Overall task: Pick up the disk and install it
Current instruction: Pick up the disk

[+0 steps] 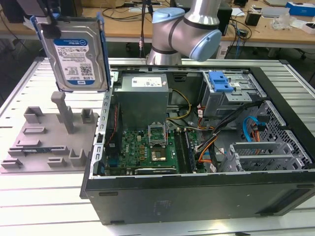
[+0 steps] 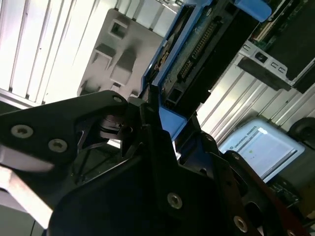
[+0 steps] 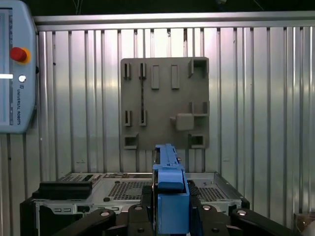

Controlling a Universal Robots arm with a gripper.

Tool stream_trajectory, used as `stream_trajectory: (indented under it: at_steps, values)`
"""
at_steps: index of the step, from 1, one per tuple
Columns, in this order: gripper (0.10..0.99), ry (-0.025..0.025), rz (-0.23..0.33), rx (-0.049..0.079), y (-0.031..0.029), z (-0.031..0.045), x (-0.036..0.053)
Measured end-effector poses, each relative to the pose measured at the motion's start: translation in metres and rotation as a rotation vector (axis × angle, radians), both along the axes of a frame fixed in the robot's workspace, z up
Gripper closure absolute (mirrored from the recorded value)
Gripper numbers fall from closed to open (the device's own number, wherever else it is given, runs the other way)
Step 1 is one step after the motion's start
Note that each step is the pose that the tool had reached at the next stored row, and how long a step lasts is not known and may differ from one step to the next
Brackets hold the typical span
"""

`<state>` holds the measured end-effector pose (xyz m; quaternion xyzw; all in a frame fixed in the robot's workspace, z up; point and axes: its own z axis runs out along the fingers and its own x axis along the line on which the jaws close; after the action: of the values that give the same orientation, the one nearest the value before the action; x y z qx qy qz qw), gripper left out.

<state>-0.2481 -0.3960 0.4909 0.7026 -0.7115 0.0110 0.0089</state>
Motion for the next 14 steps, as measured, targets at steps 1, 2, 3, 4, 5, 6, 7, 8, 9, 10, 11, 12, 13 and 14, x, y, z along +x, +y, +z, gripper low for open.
stream_trajectory:
  at_steps: [1, 2, 3, 4, 5, 6, 7, 8, 9, 10, 11, 12, 13, 14]
  values:
    - [0.722, 0.0003, 0.0, 0.0, -0.0031, 0.0, 0.0059]
    - [0.722, 0.0004, 0.0, 0.0, -0.0053, 0.0, 0.0098]
    - [0.722, 0.0004, 0.0, 0.0, -0.0069, 0.0, 0.0126]
    - [0.722, 0.0006, 0.0, 0.0, -0.0094, 0.0, 0.017]
    - [0.722, 0.0007, 0.0, 0.0, -0.011, 0.0, 0.0197]
    - [0.722, 0.0009, 0.0, 0.0, -0.0131, 0.0, 0.0235]
    - [0.722, 0.001, 0.0, 0.0, -0.0159, 0.0, 0.0285]
    - [0.722, 0.0011, 0.0, 0.0, -0.0174, 0.0, 0.0313]
    - [0.722, 0.0011, 0.0, 0.0, -0.0191, -0.0001, 0.0343]
    - [0.722, 0.0012, 0.0, 0.0, -0.0212, -0.0001, 0.0379]
    - [0.722, 0.0013, 0.0, 0.0, -0.0228, -0.0001, 0.0407]
    - [0.722, 0.0015, 0.0, 0.0, -0.0253, -0.0001, 0.045]
    - [0.722, 0.0017, 0.0, 0.0, -0.0271, 0.0, 0.0479]
    - [0.722, 0.0019, 0.0, 0.0, -0.029, 0.0, 0.0513]
